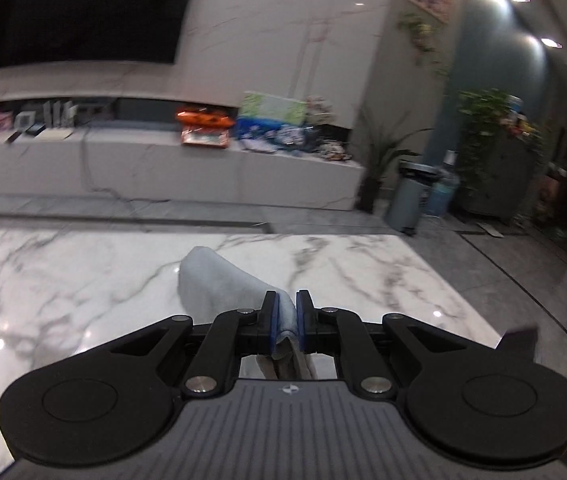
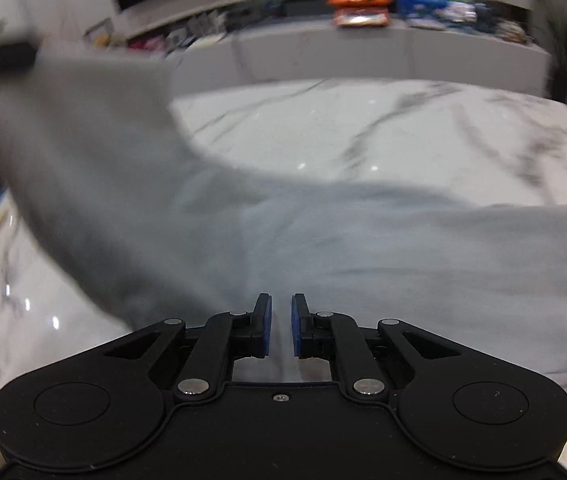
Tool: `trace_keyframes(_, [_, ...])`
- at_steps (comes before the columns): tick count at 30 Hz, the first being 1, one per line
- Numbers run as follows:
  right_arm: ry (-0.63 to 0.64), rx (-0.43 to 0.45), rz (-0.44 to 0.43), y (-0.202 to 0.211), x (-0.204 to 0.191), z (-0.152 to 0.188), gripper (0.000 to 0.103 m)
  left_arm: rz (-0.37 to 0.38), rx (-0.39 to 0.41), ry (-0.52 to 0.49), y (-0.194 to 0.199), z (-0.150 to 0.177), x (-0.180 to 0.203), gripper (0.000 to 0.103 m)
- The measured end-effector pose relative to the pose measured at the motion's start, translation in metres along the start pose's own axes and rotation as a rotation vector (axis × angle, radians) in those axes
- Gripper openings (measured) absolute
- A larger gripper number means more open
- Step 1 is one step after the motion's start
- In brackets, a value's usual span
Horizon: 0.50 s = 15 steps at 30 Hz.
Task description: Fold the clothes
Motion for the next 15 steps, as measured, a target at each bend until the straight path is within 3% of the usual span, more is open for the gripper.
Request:
trace_keyframes(4, [-0.045, 0.007, 0.182, 0.039, 0.087, -0.01, 0.011, 0.035, 0.01, -0.046, -0.008, 0.001, 0.024, 0.008])
trace_keyframes(8, [-0.108, -0.051, 0.238, 0.047, 0.14, 0.003, 0.015, 0.094, 0.017, -0.074, -0.021, 0.005, 0.05, 0.008])
trace_keyframes(11, [-0.181, -0.094, 0.194, 0.041, 0.157, 0.023, 0.015, 0.146, 0.009, -0.099, -0.037, 0.01, 0.077, 0.008])
trace_keyframes(15, [-0.191, -0.093, 0.123, 0.035, 0.151, 0.03, 0.014, 0.212, -0.015, -0.121, -0.056, 0.02, 0.111, 0.008])
Point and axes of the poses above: each gripper's, at about its wrist camera, not at the fingertips, and y roughly against the way its jaws point, x to its right, z to its underside, the point moved 3 cm from there along -y, roughly the way its jaws point, and after that the axes turned 12 degrees about x, right-handed, at the moved point
